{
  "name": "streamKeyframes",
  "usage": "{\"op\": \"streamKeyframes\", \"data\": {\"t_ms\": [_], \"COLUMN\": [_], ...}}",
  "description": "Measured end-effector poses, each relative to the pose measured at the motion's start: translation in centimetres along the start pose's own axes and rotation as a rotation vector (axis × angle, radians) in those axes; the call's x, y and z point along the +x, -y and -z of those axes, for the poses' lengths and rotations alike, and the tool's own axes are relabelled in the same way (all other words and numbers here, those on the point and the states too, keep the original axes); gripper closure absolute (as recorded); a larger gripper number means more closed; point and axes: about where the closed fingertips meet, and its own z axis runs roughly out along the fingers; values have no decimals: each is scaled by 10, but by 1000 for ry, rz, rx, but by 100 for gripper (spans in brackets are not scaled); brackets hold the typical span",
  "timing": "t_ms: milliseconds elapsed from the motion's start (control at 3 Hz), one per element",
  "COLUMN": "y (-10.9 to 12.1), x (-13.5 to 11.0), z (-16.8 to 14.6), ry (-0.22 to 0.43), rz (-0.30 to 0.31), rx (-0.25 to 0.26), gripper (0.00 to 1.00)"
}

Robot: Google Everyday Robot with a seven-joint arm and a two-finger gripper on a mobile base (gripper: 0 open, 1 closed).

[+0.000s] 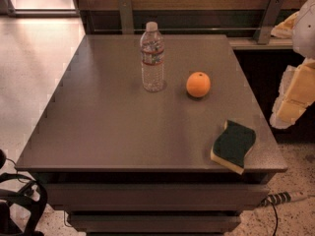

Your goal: Pick water bottle

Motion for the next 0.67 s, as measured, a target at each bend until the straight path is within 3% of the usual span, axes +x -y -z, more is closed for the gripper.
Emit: {"op": "streamKeyframes", "data": {"t_ms": [333,667], "y": [0,23], "x": [0,-41], "z": [0,1], "ry": [0,186], "rz": [0,-58], "rx": [0,16], "gripper": [0,0]}}
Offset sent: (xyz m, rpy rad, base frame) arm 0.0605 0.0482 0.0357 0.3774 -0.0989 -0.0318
